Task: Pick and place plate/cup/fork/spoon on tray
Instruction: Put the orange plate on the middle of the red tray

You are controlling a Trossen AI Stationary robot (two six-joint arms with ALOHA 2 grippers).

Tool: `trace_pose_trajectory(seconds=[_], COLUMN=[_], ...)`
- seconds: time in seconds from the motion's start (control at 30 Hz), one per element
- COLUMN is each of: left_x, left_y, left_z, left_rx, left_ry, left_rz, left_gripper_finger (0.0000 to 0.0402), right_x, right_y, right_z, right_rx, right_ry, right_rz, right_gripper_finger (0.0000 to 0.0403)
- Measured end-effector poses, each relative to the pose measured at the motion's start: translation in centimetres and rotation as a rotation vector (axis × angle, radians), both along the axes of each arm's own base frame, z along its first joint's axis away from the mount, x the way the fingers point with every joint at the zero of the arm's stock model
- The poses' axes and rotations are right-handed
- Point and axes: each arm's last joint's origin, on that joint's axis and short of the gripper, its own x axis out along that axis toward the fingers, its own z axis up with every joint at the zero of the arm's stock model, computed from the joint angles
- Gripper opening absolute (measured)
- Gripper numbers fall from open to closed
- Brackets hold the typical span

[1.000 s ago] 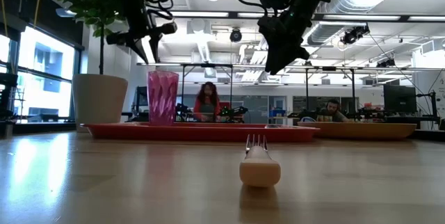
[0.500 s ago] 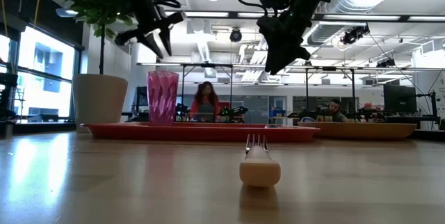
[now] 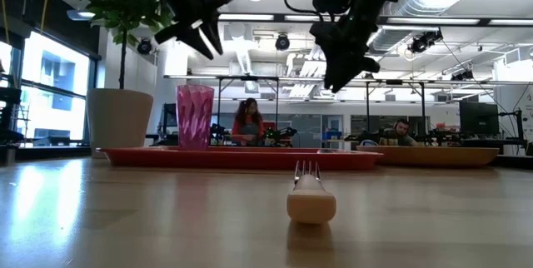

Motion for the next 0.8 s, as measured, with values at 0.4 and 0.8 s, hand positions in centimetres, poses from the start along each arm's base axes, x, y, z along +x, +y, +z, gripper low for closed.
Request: trace_pose_trajectory(seconds=[0.4,0.8], left_x=[1.6,1.7], left_y=[-5.4,-9.2], left_z=[0.1,-0.3], left_rx=[-0.032,0.039], left_ry=[0.011,0.117], left_rz=[-0.400,-0.655], left_gripper_finger=[0.0103,0.0103], right_x=[-0.6,-0.3], right_y=[2.8,8.0], right_z=[-0.7,-0.9], right_rx=[0.152,0.135], right_ry=[0.148,0.268], right_rz=[-0.130,-0.199], right_gripper_finger=[0.0105,0.0105])
